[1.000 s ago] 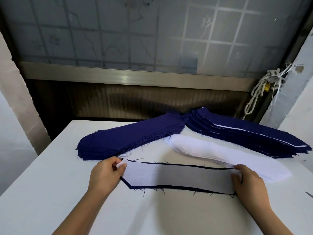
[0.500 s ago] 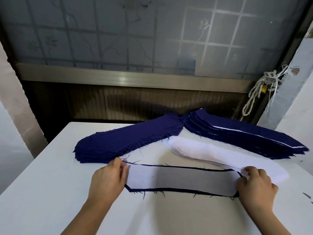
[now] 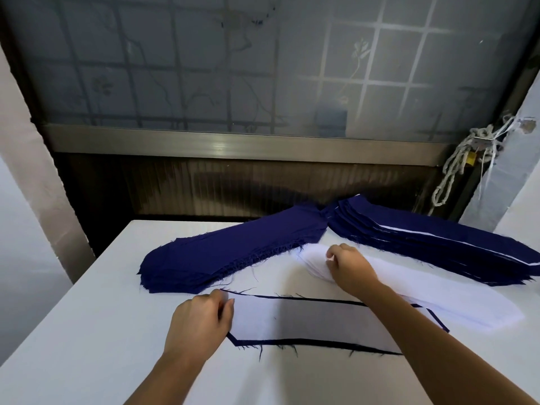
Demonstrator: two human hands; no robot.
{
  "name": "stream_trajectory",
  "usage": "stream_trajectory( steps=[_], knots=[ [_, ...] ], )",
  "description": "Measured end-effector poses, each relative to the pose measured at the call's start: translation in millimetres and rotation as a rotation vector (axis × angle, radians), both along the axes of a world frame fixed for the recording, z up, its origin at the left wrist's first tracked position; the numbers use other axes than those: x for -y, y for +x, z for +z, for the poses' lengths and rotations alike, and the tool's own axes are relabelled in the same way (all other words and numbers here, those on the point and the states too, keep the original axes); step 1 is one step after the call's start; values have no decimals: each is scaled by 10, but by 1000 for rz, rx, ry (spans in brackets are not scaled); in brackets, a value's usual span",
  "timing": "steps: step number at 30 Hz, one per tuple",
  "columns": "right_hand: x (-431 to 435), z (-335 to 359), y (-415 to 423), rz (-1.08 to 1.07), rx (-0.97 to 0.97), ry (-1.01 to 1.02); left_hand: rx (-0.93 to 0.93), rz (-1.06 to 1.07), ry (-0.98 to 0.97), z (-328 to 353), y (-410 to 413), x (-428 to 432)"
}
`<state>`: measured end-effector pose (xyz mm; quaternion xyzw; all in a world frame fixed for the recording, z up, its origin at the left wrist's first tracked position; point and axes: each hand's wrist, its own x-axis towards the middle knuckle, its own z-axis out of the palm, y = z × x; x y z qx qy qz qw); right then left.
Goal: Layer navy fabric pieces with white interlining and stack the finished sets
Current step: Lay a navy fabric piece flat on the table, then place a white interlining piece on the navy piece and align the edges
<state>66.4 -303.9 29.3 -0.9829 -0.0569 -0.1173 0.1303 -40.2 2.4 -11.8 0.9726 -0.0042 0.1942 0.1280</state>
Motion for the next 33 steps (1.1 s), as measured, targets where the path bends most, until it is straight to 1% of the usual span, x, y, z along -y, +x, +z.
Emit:
stream_trajectory(
  steps=[2,5,10,15,19,23,25,29,33],
  knots=[
    [-70,-9,68,13,-44,-33,-14,2,7,8,2,11],
    [-80,-34,115,-12,-52,-123,-25,3,15,14,5,26],
    [8,-42,144,-87,-86,-98,-23,-1,19,-5,1,25],
    [80,-43,121,-8,-52,-116,0,4,15,-21,7,24],
    [41,-34,155,14,-64,-274,-2,5,6,-34,22,24],
    [-61,-9,226,-46,-117,-304,17,-6,-6,-38,18,18],
    [-55,14,242,-83,-145,-279,19,-10,-3,-38,18,3],
    [68,29,260,-154,-204,-121,21,-10,-8,-45,18,-6],
    [226,79,198,-164,-247,-7,-18,6,0,-49,35,-12]
  ],
)
